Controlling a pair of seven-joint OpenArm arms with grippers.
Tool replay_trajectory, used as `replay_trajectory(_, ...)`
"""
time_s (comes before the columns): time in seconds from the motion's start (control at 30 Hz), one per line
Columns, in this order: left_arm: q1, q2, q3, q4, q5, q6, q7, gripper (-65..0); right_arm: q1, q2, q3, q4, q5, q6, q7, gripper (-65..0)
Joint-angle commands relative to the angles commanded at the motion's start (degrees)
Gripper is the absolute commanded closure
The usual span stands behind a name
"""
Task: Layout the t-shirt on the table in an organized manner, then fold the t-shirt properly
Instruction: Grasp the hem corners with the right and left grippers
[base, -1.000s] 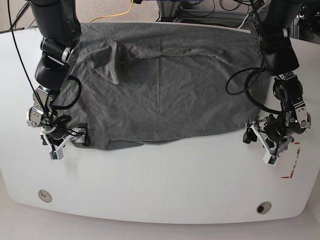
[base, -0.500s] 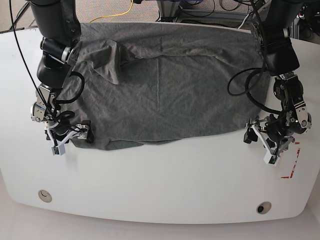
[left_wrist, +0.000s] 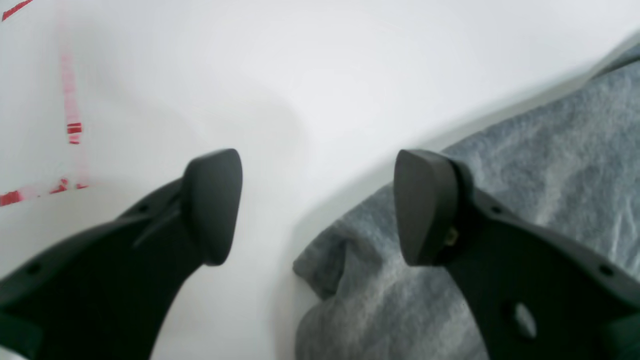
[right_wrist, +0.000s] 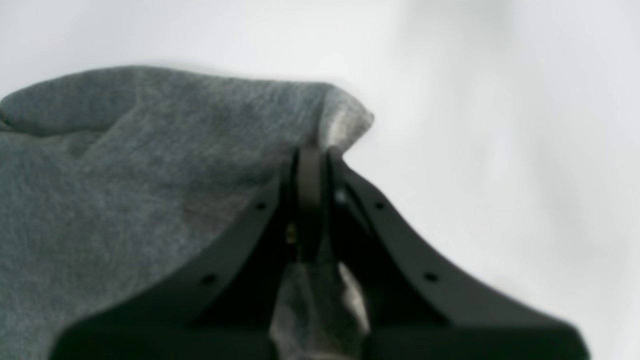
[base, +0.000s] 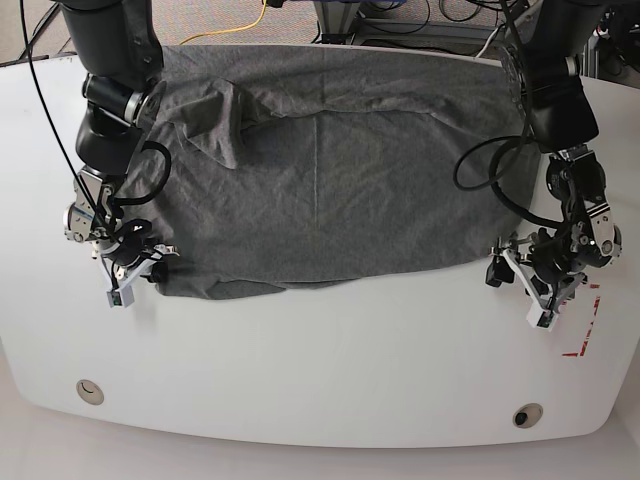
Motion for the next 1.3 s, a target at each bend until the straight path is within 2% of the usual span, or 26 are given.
replay_trajectory(0.13, -0.09, -0.09, -1.32, -4.57, -0.09, 1.14, -1.32, -45.1, 0.0, 0.0, 0.0, 0.0, -0.09, 0.0, 0.0, 0.0)
replay_trajectory(0.3, -0.18, -0.09, -4.22, -8.7, -0.18, 1.41, -2.73, -45.1, 0.0, 0.0, 0.0, 0.0, -0.09, 0.0, -0.09, 0.0)
replay_trajectory(0.47, -0.18, -0.09, -4.57, -11.87, -0.18, 1.41, -4.48, -45.1, 0.0, 0.0, 0.0, 0.0, -0.09, 0.0, -0.09, 0.0)
replay_trajectory(0.73, -0.18, 0.0, -4.48, -14.07, -0.26, 1.32, -4.57, -44.0, 0.0, 0.0, 0.0, 0.0, -0.09, 0.0, -0.09, 0.0)
replay_trajectory(0.87, 0.09, 0.0, -4.4, -13.89, -0.26, 1.14, -4.04, -36.1, 0.0, 0.0, 0.0, 0.0, -0.09, 0.0, -0.18, 0.0)
replay_trajectory(0.97, 0.26, 0.09, -4.4, -13.63, -0.26, 0.97, -1.85, -33.6, 0.0, 0.0, 0.0, 0.0, -0.09, 0.0, -0.26, 0.0)
replay_trajectory(1.17, 0.62, 0.0, -4.4, -9.85, -0.09, -3.78, 2.02, -36.9, 0.0, 0.0, 0.0, 0.0, -0.09, 0.0, -0.26, 0.0)
replay_trajectory(1.3, 3.43, 0.0, -4.4, -5.89, -0.18, -3.87, 2.99, -36.9, -0.09, 0.0, 0.0, 0.0, -0.09, 0.0, -0.26, 0.0)
